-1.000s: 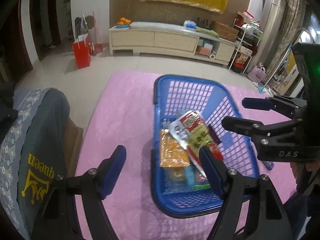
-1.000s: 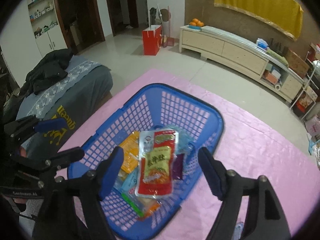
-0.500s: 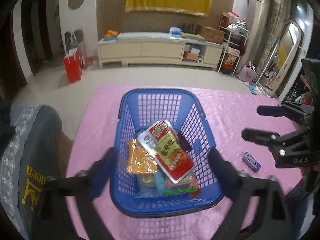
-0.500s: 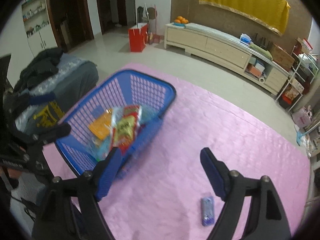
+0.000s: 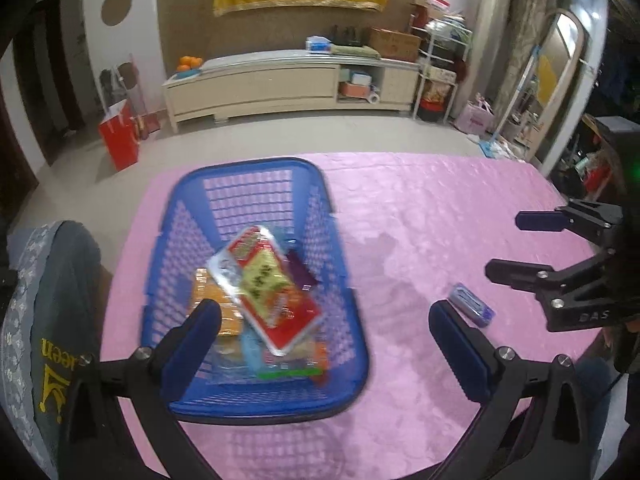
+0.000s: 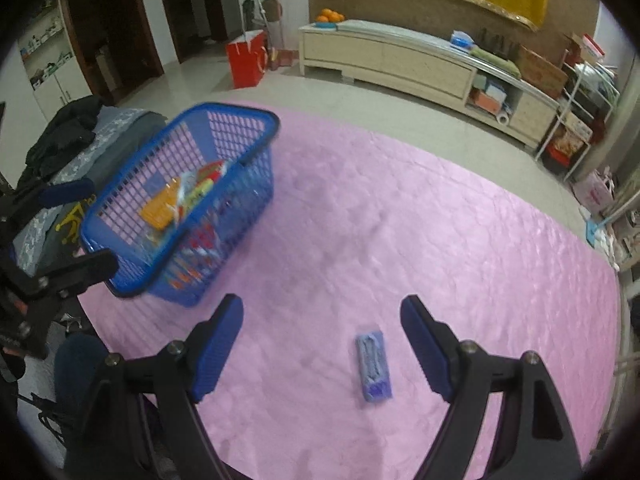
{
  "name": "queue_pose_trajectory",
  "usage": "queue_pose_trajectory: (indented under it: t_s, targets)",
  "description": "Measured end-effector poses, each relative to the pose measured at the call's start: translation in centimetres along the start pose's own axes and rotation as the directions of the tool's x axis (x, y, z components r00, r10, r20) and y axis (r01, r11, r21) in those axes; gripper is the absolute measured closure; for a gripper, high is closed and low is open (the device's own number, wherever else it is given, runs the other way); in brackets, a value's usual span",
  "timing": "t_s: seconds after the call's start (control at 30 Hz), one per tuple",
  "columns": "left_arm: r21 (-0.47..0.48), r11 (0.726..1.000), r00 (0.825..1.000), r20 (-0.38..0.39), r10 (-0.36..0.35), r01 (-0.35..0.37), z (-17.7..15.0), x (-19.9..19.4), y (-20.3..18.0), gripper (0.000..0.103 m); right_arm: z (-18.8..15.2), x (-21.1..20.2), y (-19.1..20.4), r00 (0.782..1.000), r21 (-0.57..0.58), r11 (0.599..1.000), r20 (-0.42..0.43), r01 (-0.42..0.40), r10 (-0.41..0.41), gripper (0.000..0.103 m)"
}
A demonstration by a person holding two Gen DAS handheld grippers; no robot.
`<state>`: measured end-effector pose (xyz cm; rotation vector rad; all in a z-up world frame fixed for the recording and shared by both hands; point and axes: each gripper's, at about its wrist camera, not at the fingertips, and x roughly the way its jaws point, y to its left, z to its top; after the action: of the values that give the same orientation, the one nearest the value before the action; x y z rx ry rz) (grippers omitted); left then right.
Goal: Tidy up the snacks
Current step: 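Withdraw both tools from the basket toward the purple gum box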
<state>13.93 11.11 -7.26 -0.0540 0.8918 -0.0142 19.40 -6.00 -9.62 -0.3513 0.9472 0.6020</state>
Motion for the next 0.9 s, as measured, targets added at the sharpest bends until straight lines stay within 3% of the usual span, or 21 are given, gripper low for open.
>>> queue_pose_trajectory:
  t_s: [0.23,0.4,0.9]
  targets:
    - [0.08,0.996,0.999,0.009,-0.05,0.049,-0.5,0.7,-5.7,0.0,-3.6,0.4,-2.4,0.999,-0.008,0.999,-0.028,0.041,-0.041,0.019]
    - [0.121,0.991,0.998,-0.024,-0.054,0.057,-1.2,2.6,-8.5,0.0,-5.8,1.3,-4.2,0.997,0.006,0.999,-0.064,0.041,-0.04,0.019]
    - [0.136,0.988,0.987,-0.149,-0.057,0.078,-3.5,9.3,-11.7,0.0,-8.6,6.6,-6.0,0.989,-0.006,1.0,-0.148,-0.007,0.006,0.019]
